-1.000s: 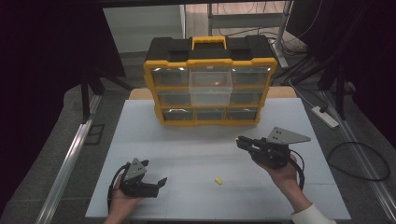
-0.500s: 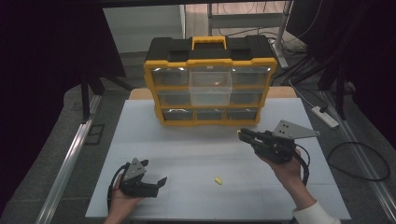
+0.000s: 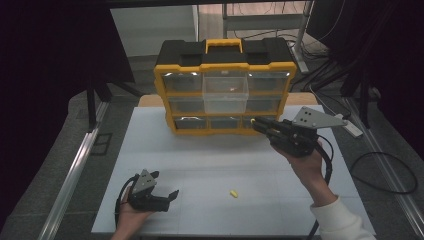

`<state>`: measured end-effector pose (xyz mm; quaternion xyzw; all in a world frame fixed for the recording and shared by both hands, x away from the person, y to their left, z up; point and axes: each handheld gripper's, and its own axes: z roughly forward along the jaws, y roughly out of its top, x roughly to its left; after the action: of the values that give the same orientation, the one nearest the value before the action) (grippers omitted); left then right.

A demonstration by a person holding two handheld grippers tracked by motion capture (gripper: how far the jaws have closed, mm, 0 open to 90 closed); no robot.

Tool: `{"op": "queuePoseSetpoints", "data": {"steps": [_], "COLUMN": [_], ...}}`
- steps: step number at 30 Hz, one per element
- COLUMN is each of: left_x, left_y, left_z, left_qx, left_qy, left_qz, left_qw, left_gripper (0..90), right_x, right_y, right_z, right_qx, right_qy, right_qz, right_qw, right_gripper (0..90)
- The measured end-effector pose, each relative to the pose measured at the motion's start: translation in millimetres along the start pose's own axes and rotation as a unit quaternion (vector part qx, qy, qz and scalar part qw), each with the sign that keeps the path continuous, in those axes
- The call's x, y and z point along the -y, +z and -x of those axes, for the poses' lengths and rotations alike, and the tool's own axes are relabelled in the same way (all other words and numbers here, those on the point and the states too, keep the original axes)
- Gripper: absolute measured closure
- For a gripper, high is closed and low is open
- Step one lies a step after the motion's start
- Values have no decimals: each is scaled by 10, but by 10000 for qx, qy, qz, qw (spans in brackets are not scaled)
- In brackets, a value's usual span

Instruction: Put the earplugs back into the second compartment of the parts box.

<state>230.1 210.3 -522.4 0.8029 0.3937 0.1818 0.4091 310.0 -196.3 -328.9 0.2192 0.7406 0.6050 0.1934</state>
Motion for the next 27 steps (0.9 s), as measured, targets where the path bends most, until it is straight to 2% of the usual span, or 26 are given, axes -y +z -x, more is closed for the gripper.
{"op": "queuePoseSetpoints", "data": {"steps": [10, 14, 20, 27], "left_x": [1, 1, 4, 3], "left_y": [6, 7, -5, 1], "left_z": [-2, 0, -1, 3], "left_qx": [-3, 0, -5, -7], "left_qy": [1, 0, 18, 21], "left_qz": [1, 0, 40, 21], "left_qw": [10000, 10000, 10000, 10000], "left_gripper": [43, 43, 50, 48], "right_x": [-243, -336, -447, -564], "right_y": [117, 179, 281, 391], "right_z": [95, 139, 200, 267], "right_qx": [73, 79, 215, 215], "right_qy": [-23, 13, -23, 24], "right_qz": [95, 103, 110, 75], "right_qw": [9999, 9999, 9997, 9997], "right_gripper": [795, 795, 793, 793]}}
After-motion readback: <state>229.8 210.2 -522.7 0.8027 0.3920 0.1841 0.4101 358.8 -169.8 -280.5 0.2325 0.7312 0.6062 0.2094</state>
